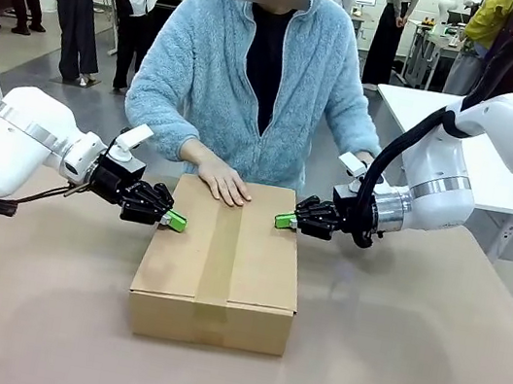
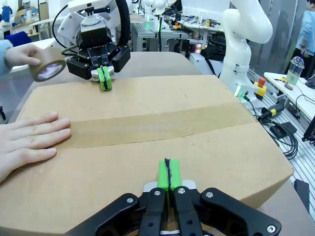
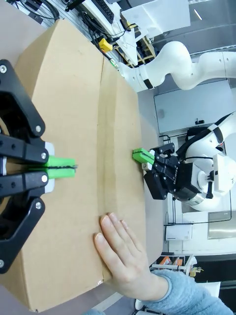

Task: Wrap the clocks to prevent damage.
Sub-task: After the human seals the box with tape, release both hands from the side flaps of the Package Box.

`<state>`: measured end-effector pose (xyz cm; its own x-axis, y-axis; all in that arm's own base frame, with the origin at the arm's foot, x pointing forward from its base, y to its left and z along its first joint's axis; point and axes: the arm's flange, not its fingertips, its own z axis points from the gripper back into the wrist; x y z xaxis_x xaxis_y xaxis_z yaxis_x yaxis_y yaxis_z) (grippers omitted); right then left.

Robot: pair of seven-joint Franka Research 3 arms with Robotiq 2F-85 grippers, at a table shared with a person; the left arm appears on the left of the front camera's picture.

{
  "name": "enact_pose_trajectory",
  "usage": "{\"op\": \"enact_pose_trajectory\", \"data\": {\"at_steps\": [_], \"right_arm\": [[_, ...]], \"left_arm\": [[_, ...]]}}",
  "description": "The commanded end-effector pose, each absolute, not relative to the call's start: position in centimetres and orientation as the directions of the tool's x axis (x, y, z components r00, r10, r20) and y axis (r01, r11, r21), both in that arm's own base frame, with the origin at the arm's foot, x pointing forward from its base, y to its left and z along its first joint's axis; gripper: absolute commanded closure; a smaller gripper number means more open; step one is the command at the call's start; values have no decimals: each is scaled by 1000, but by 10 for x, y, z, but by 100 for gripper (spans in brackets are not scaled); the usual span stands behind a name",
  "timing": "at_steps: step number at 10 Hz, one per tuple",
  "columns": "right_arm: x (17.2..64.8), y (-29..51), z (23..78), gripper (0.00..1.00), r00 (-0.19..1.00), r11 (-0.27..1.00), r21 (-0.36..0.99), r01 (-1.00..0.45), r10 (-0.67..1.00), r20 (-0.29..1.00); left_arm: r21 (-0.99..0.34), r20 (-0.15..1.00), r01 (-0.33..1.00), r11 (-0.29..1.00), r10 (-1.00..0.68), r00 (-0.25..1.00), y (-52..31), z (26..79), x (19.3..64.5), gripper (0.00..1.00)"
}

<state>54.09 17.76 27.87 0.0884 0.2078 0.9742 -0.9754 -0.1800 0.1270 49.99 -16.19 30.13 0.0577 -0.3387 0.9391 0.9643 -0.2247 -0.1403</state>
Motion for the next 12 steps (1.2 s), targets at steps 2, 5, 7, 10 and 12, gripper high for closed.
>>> {"op": "enact_pose_trajectory", "data": {"at_steps": [2, 5, 7, 10, 12], "right_arm": [[539, 179, 277, 99, 87, -164, 124, -979, 218, 972], [539, 179, 277, 99, 87, -164, 124, -979, 218, 972], [539, 179, 277, 99, 87, -164, 124, -979, 218, 972], [539, 179, 277, 99, 87, -164, 124, -979, 218, 972], [539, 179, 277, 99, 87, -164, 124, -979, 218, 972]], "left_arm": [[-139, 938, 965, -221, -342, 57, -163, 299, 502, 100], [-139, 938, 965, -221, -342, 57, -163, 299, 502, 100], [-139, 938, 965, -221, -342, 57, -163, 299, 502, 100], [-139, 938, 965, -221, -342, 57, -163, 299, 502, 100], [-139, 938, 965, -221, -342, 57, -163, 299, 502, 100]]}}
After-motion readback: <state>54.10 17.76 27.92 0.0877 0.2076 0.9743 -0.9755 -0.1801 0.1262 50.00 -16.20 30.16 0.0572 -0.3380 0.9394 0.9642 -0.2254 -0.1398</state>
